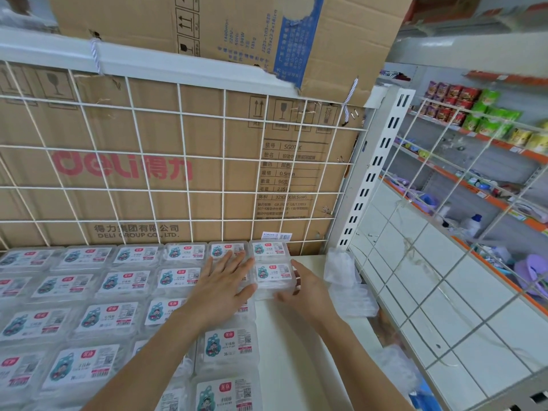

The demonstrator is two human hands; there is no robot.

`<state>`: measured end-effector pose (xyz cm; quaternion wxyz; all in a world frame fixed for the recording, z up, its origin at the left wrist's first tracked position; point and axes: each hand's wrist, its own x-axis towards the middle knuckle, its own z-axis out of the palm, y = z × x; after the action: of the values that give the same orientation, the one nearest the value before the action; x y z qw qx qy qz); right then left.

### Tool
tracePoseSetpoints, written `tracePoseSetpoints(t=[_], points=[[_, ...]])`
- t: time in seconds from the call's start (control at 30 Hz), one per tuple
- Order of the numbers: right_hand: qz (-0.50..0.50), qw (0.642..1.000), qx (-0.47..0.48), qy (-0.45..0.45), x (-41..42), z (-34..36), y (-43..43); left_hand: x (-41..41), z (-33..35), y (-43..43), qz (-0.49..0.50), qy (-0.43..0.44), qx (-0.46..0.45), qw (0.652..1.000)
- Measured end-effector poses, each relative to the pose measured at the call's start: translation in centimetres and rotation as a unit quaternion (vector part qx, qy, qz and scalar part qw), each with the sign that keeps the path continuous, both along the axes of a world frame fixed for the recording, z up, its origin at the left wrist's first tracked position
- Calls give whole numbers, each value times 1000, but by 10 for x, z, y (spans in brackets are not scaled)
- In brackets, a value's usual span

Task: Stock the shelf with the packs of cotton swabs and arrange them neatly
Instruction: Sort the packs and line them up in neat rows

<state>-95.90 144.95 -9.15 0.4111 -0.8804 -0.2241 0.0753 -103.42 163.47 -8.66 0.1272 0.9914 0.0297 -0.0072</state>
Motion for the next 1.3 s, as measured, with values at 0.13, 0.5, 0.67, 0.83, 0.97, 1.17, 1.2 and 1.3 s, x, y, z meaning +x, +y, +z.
tracePoseSetpoints(t=[0.13, 0.5, 0.67, 0.83, 0.97, 1.17, 1.2, 1.3], points=[[1, 1000, -1, -4, -2, 0, 2, 0, 0, 0, 6, 1, 2, 1000], [-121, 977, -67, -162, 17, 17, -44, 0, 5, 2, -5, 10, -37, 999], [-124, 952, -257, -111, 30, 11, -55, 0, 16, -7, -18, -6, -45, 999], [-141, 955, -224, -132, 31, 11, -53, 2, 27, -30, -69, -79, -149, 983], [-187, 959, -96, -190, 16, 27, -60, -3, 35, -53, -93, -121, -265, 952], [-146, 965, 193, -102, -32, 65, -68, -3, 45, -75, -22, -84, -489, 868], [-115, 963, 240, -54, -37, 68, -67, -3, 48, -79, -9, -65, -528, 847], [-74, 953, 293, 24, -42, 65, -62, -6, 53, -87, 0, -33, -610, 792]])
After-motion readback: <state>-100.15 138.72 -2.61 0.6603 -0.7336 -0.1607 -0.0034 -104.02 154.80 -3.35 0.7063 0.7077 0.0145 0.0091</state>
